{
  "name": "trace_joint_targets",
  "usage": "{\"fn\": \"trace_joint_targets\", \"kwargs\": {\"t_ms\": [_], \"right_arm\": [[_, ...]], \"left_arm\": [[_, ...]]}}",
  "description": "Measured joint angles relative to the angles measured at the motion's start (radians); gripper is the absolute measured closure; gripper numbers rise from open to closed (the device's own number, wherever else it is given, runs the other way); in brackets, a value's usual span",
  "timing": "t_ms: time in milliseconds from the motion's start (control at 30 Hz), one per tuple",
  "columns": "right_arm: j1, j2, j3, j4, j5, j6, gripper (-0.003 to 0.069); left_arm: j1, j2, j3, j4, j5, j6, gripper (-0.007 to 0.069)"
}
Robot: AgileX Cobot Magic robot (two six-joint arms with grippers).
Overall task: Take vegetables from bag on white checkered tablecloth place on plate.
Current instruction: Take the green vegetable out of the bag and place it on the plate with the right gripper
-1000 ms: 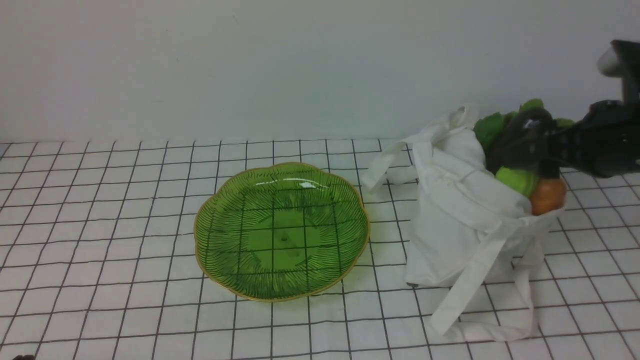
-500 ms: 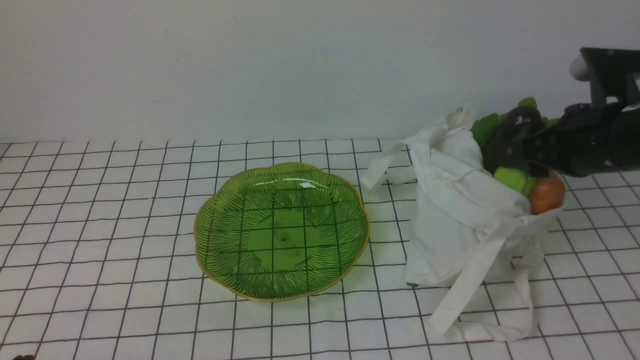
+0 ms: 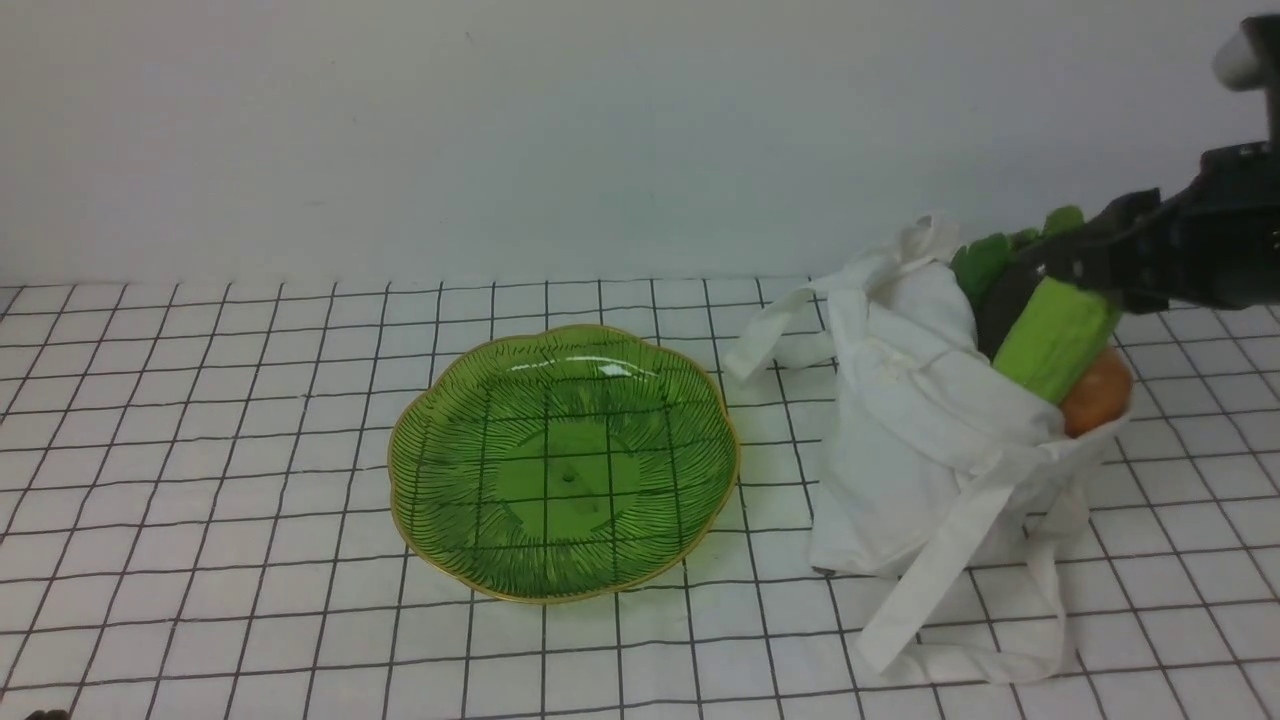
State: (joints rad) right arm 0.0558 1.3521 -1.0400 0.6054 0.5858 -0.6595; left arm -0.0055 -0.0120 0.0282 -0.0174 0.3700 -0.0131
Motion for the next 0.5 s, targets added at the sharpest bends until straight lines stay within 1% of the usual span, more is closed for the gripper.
{"fn": "trace_joint_targets", "kwargs": {"t_ms": [267,367,433,500], "right_arm": [[0.000,-0.108,-0.006,-0.002,0.015,0.000,0.0388],[0.000,-0.166,-0.049,-0.001,0.049,0.000,0.0388],[0.000,-0.188,-0.085,0.018,0.075,0.000,0.0388],[0.001,-0.202,-0.122,0.071,0.106,-0.001,0.0388]], "left_arm": [[0.000,0.000,0.000,0.000,0.000,0.000,0.0632],[0.000,0.000,0.000,0.000,0.000,0.000,0.0632],[0.000,0.000,0.000,0.000,0.000,0.000,0.0632],[0.000,0.000,0.000,0.000,0.000,0.000,0.0632]]}}
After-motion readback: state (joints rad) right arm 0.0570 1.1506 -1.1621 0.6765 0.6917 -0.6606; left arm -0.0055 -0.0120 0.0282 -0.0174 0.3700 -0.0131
